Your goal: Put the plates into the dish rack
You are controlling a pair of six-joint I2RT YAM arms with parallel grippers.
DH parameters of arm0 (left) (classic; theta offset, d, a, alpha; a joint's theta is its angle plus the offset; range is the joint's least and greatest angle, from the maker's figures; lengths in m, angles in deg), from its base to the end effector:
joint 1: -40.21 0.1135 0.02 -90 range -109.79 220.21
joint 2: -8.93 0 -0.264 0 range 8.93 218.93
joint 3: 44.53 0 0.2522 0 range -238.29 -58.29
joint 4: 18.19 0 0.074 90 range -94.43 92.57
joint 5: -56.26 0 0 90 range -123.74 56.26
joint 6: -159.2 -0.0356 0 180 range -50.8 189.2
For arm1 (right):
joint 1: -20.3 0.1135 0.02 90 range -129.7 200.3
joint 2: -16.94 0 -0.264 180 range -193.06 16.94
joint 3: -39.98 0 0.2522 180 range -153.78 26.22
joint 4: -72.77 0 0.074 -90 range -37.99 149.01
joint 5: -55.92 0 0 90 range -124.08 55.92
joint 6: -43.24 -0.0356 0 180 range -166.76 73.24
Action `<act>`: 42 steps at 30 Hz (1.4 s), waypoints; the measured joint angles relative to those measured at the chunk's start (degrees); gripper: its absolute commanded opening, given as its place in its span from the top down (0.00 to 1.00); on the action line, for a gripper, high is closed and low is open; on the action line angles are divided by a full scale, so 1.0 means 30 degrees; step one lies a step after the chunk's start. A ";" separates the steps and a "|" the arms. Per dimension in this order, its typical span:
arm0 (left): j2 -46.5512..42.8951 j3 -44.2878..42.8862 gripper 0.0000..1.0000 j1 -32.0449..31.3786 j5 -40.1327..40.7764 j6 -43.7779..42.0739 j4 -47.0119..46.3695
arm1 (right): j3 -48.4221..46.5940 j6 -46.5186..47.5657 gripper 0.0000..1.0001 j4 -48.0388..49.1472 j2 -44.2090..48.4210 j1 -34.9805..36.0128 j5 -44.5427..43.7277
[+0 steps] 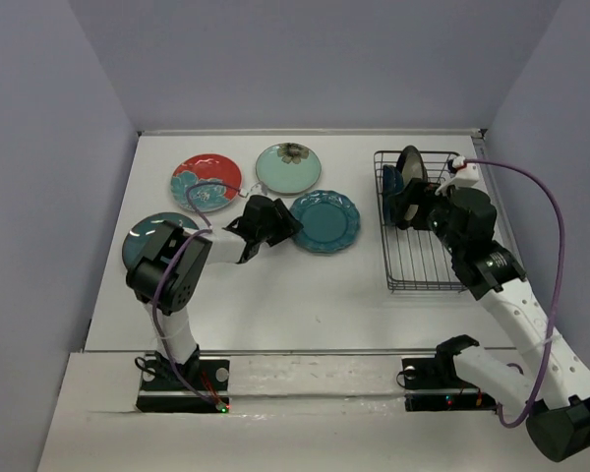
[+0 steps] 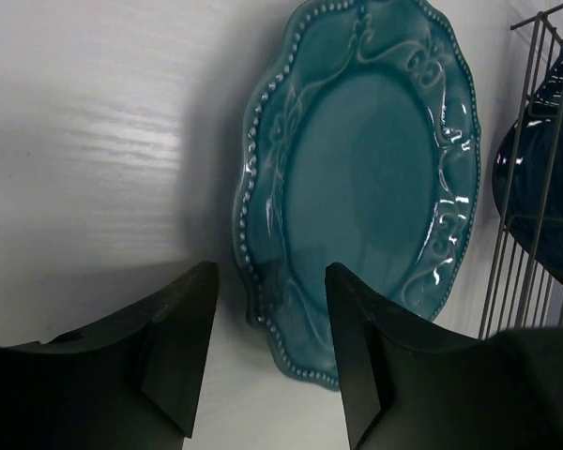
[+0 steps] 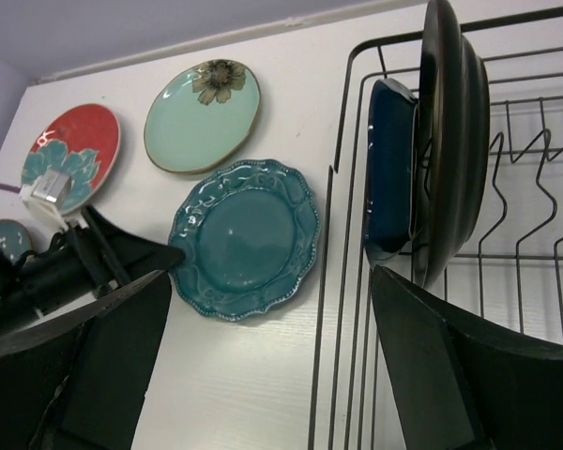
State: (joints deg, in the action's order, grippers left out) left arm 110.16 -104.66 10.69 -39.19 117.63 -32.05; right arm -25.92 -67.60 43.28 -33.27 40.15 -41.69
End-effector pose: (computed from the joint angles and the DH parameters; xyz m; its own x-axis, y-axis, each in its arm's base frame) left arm 0.3105 -0.1797 0.1566 -0.6862 -0.4673 -0.5574 0.0762 0.7159 -0.6940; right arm 0.1897 0.0635 0.3585 -0.2864 0.2715 -0.9188 -0.1217 0.9409 0.3160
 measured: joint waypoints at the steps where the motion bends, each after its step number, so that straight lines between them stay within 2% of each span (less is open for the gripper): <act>1: 0.0634 -0.0364 0.40 0.0000 0.0000 0.0095 -0.0306 | 0.0131 -0.0058 0.08 0.0022 0.0015 0.0000 0.0219; 4: 0.1814 -0.0911 0.47 0.0015 -0.0058 0.0612 -0.1494 | 0.0284 -0.0168 0.08 0.0044 0.0066 0.0000 0.0597; 7: 0.2368 -0.0969 0.58 0.0080 0.0051 0.1173 -0.2404 | 0.0364 -0.0219 0.08 0.0109 0.0306 0.0000 0.0845; 10: 0.3031 -0.0925 0.87 0.0175 0.0153 0.1800 -0.3621 | 0.0379 -0.0335 0.10 0.0138 0.0488 0.0000 0.1013; 11: 0.3213 -0.0831 0.94 0.0197 0.0240 0.2018 -0.4022 | 0.0408 -0.0423 0.10 0.0189 0.0554 0.0000 0.1093; 17: 0.3228 0.1129 0.94 0.0248 0.0087 0.3993 -0.8466 | 0.0801 -0.0991 0.10 0.0452 0.0838 0.0000 0.1829; 22: 0.0634 0.4284 0.94 0.0255 0.0350 0.4175 -0.9071 | 0.0787 -0.1093 0.08 0.0408 0.0889 0.0000 0.2849; 27: -0.4925 0.7002 0.94 0.0444 0.0641 0.3206 -0.7184 | 0.0583 -0.1341 0.06 0.0452 0.0423 0.0000 0.5617; 32: -0.9719 0.7854 0.94 0.0772 0.0692 0.3045 -0.4976 | 0.0568 -0.1639 0.05 0.0495 -0.0350 0.0000 0.7548; 38: -1.3872 0.7854 0.94 0.0991 0.0532 0.3228 -0.3708 | 0.0568 -0.1727 0.02 0.0823 -0.1515 0.0000 0.8961; 42: -1.5227 0.7839 0.94 0.1005 -0.0058 0.3453 -0.3228 | 0.0568 -0.1916 0.02 0.1122 -0.2506 0.0000 0.9748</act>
State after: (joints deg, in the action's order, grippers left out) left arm 64.48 -81.14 13.71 -39.37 127.99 -41.73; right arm -24.22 -73.35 46.65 -40.79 40.15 -12.45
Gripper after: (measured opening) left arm 0.157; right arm 0.976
